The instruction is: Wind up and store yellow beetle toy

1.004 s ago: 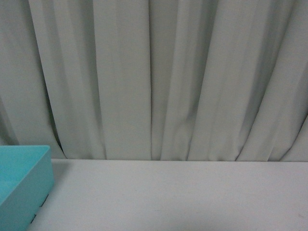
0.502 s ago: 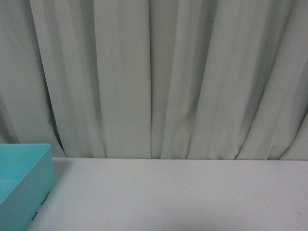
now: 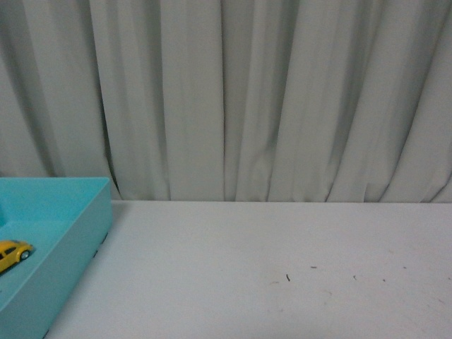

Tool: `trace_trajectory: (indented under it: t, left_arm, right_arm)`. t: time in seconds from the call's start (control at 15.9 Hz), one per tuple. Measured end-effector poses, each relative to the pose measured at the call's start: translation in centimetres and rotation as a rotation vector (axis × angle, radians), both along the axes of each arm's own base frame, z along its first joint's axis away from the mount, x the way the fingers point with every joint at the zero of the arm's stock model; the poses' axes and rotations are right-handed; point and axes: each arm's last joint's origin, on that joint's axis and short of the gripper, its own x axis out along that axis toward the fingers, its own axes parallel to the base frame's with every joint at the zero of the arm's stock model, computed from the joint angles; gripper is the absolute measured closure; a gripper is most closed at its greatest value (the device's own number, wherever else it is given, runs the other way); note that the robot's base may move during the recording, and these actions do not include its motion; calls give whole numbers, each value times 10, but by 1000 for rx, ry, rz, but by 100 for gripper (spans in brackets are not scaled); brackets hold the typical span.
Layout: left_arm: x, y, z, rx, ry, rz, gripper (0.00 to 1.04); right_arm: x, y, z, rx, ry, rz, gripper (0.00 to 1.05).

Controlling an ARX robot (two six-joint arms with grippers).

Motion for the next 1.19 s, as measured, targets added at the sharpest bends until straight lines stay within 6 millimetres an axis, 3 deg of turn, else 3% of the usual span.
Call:
trace_trajectory:
  t: [1.19]
  left_arm:
    - [0,0,0,0,-2,0,7]
  right_arm:
    - [0,0,0,0,0,0,7]
